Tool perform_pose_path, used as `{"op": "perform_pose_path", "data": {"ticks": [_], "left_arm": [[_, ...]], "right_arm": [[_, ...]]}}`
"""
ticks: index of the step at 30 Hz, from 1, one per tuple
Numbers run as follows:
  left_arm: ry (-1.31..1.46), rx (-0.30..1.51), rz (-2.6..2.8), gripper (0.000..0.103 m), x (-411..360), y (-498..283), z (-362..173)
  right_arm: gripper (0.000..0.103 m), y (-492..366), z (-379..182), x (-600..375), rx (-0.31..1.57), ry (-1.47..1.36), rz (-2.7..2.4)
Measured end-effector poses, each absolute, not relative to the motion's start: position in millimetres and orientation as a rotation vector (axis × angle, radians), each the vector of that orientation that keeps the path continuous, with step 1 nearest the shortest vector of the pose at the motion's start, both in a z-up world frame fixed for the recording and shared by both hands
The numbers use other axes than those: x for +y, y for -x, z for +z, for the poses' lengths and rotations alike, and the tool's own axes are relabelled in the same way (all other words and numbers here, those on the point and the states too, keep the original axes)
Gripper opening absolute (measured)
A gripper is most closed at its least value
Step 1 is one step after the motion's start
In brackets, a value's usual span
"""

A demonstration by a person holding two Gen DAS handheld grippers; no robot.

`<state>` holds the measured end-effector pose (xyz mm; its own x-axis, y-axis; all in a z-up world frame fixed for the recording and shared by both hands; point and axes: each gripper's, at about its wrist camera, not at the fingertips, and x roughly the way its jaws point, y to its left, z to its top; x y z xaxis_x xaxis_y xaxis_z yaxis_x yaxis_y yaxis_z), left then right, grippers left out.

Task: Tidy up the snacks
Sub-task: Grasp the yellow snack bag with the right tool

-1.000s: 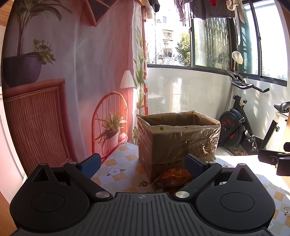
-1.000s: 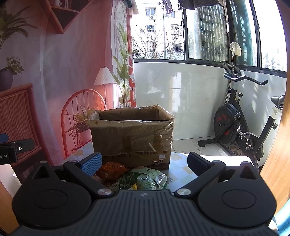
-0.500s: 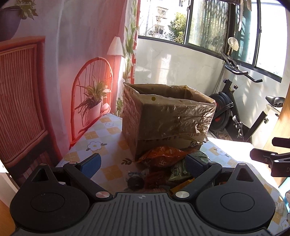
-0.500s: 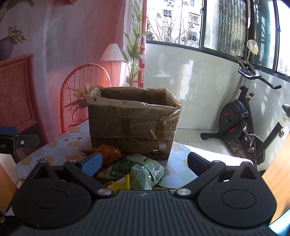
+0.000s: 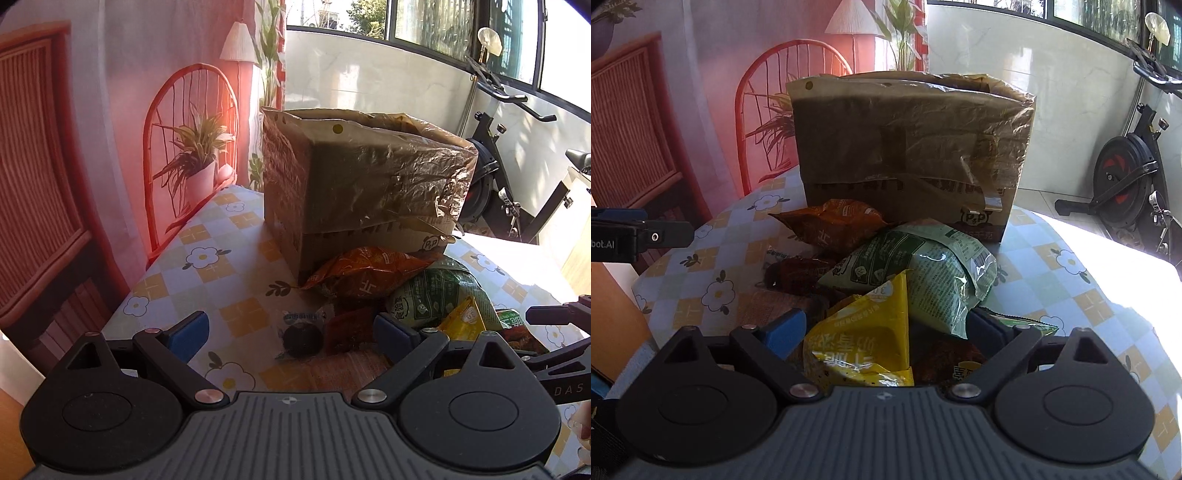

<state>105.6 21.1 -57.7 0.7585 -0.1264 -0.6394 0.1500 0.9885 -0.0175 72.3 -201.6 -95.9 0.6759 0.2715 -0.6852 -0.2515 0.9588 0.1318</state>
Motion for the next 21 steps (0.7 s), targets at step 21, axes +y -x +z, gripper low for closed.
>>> {"op": "perform_pose_path", "data": {"ticks": [21], "left_arm": [[0.020,0.783,-0.175,0.092,23.3,-116.9,-89.6]], "right_arm": [[0.086,-98.1,-146.1,-181.1,0.921,-0.061,0.305]]}}
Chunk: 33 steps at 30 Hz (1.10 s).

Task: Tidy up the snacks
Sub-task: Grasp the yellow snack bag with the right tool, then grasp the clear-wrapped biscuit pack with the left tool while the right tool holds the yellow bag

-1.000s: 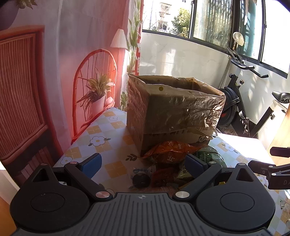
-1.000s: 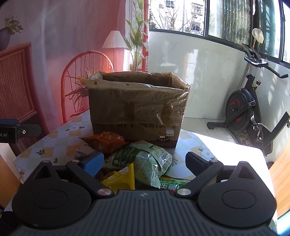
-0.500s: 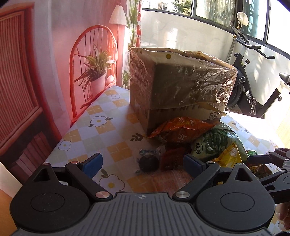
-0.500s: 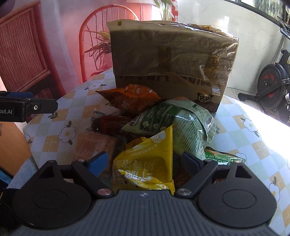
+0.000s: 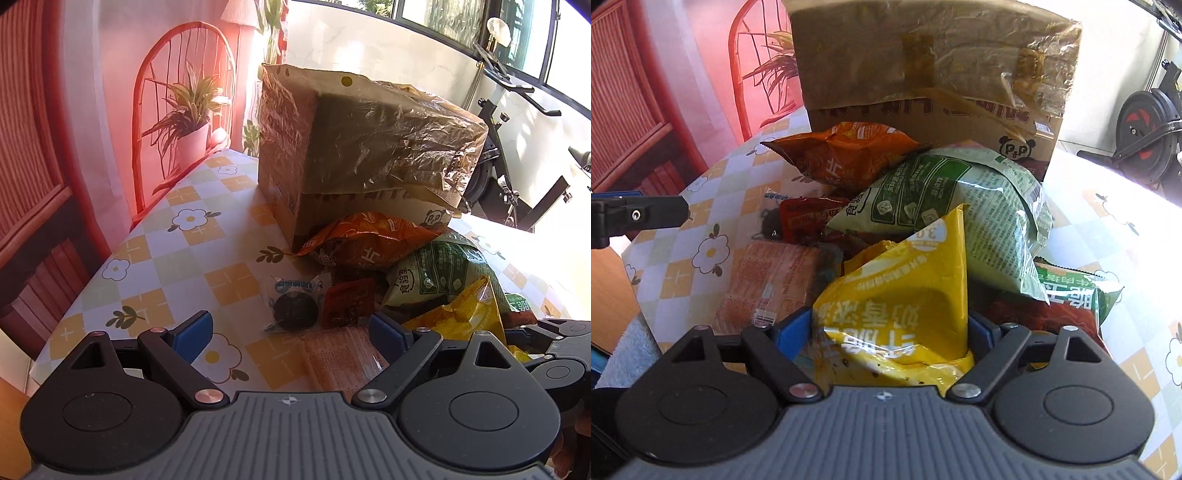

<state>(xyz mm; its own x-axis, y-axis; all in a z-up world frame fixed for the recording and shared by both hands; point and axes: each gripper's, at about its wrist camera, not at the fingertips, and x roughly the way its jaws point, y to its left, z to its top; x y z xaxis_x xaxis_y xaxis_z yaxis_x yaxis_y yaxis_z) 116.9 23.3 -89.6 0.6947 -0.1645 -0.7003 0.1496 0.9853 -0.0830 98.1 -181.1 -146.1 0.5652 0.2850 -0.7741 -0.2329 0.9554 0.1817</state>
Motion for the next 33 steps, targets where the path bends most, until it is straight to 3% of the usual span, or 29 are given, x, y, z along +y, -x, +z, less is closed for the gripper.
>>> {"op": "perform_pose_path", "data": {"ticks": [6,15,33], "left_arm": [[0.017,0.830,-0.195,0.092,14.9,-119.5,-98.9],[0.012,0.885,-0.201,0.092,9.2,-121.8,-110.0],[0.038,0.900,-0.205,0.092,5.5,-124.6,-109.8]], "right_arm": [[0.084,-93.9,-145.6,-183.9,0.924,-0.087,0.304],[0.073,-81.3,-139.1,-188.8,0.885,-0.122,0.332],[0.066,-66.1,-118.0,-200.4,0.804,-0.160,0.354]]}}
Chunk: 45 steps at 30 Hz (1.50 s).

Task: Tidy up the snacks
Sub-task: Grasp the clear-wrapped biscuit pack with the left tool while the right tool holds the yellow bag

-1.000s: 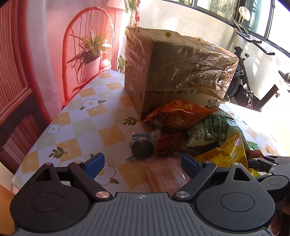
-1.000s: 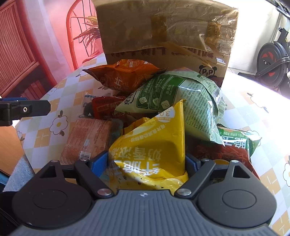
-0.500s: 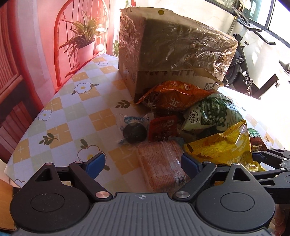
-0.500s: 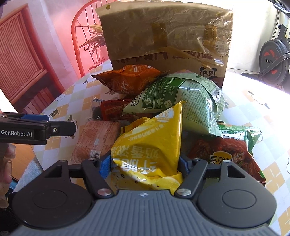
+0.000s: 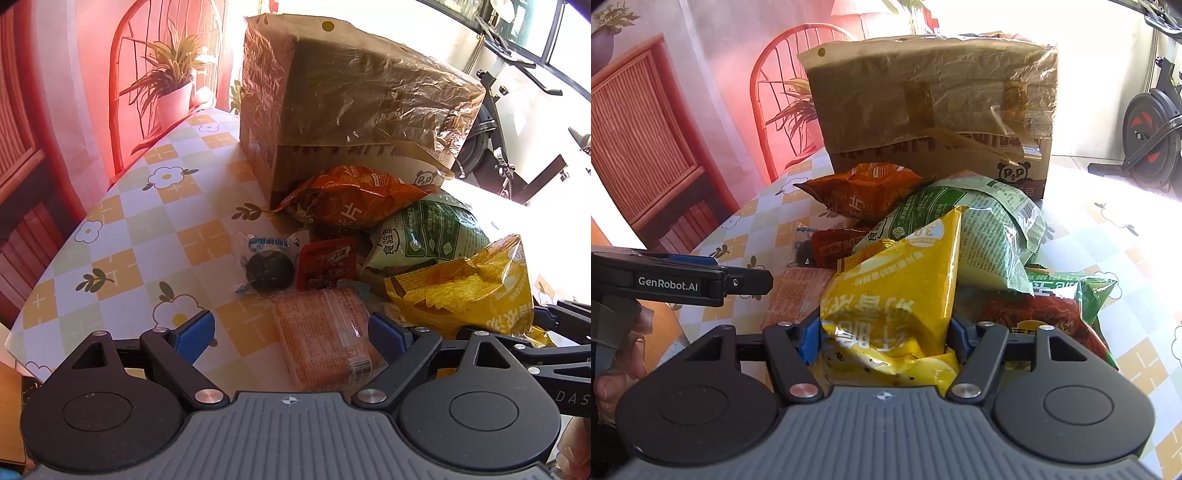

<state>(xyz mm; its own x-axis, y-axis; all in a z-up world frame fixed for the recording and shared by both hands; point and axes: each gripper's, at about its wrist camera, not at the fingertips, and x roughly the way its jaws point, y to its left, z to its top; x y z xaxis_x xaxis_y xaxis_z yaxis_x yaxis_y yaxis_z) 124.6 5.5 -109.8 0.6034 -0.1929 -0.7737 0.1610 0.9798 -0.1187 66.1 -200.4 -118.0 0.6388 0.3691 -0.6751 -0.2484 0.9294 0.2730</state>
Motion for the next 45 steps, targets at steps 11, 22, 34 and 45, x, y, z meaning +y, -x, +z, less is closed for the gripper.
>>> {"op": "perform_pose_path", "data": {"ticks": [11,22,34,45], "left_arm": [[0.062,0.922,-0.212,0.092,-2.8,-132.0,-120.0],[0.043,0.986,-0.179,0.092,-23.8,-153.9,-147.4],[0.026,1.019,-0.167,0.093,-42.6,-161.5,-162.5],[-0.006,1.044,-0.111,0.080,-40.9,-159.6,-178.3]], "right_arm": [[0.065,-63.6,-100.0,-219.0,0.737,-0.195,0.306],[0.065,-58.0,-96.3,-235.3,0.701,-0.221,0.249],[0.065,-53.5,-102.4,-246.3,0.692,-0.255,0.235],[0.065,-54.8,-107.6,-249.9,0.704,-0.281,0.225]]}}
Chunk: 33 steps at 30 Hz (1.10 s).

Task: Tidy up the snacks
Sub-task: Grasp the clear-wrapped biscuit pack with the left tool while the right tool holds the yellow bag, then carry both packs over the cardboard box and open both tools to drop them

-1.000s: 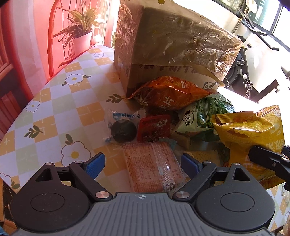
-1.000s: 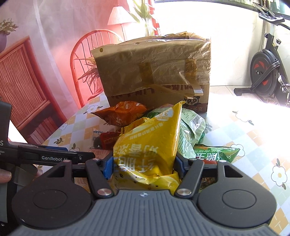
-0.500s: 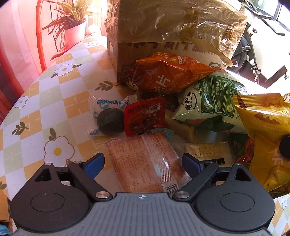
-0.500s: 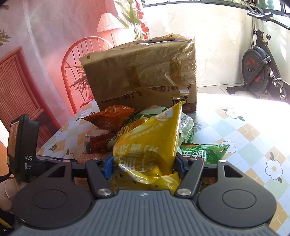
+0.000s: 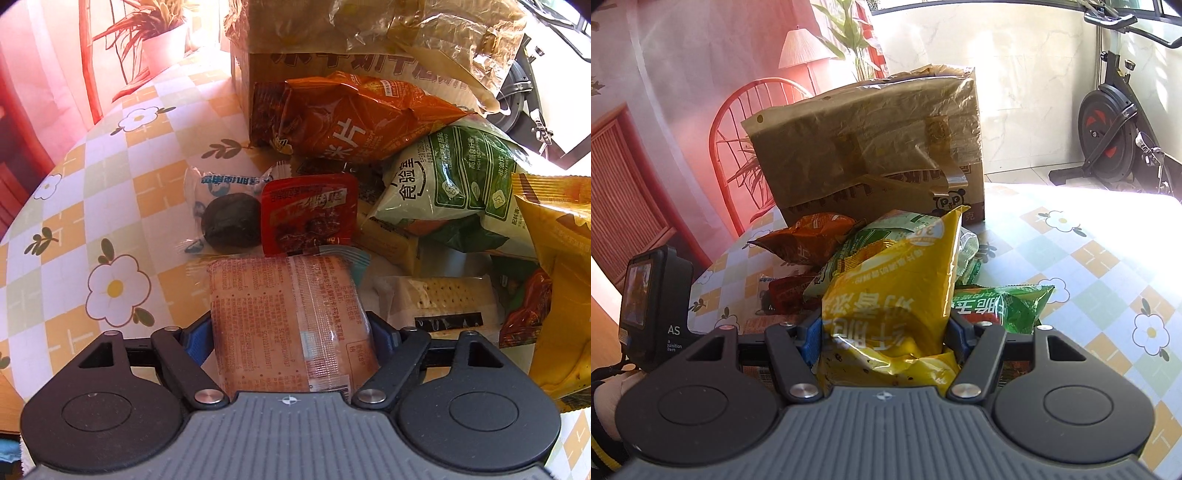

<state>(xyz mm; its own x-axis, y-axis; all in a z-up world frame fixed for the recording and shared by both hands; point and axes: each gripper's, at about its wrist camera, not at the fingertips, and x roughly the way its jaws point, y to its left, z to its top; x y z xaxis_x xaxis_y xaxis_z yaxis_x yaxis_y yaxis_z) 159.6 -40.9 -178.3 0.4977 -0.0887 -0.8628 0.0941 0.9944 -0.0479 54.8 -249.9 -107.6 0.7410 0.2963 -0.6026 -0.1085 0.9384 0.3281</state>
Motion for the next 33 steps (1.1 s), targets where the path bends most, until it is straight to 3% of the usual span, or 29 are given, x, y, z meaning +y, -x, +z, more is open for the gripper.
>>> {"op": "perform_pose_path", "data": {"ticks": [6,33], "left_arm": [[0.015,1.004,-0.137,0.075,-31.3,-143.3,-168.4],[0.106,0.734,-0.089,0.074,3.1,-129.3,-80.2]], "right_arm": [[0.065,-55.1,-108.5,-251.1,0.703,-0.291,0.227],[0.065,-69.0,-71.2,-257.8,0.609,-0.216,0.304]]}}
